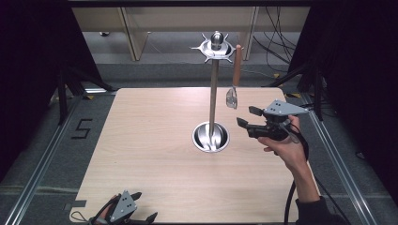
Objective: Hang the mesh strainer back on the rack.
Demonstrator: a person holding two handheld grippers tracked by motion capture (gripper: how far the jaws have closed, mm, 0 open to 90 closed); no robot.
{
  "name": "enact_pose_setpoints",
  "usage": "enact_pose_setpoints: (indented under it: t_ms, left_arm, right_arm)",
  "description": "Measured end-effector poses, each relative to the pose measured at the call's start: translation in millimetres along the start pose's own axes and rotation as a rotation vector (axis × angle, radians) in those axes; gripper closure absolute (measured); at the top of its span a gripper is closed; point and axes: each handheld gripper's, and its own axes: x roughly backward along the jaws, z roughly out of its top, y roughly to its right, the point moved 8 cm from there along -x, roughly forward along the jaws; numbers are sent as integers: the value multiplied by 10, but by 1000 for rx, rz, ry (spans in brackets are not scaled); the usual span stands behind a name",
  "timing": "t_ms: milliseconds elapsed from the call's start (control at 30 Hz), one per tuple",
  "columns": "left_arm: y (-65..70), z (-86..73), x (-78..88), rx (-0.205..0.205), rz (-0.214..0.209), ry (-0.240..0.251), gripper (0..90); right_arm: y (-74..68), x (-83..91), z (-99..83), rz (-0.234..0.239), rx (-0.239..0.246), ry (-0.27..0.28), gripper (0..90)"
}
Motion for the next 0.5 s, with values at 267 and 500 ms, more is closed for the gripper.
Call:
enact_pose_setpoints:
  t_ms: [267, 500]
  left_arm:
    - [-17, -14, 36, -18, 3, -10, 160]
    - [-26, -18, 38, -45, 12, -18, 160]
  right_arm:
    - [-26, -57, -33, -4, 6, -7, 361]
    - [-46, -75, -67, 9, 26, -31, 347]
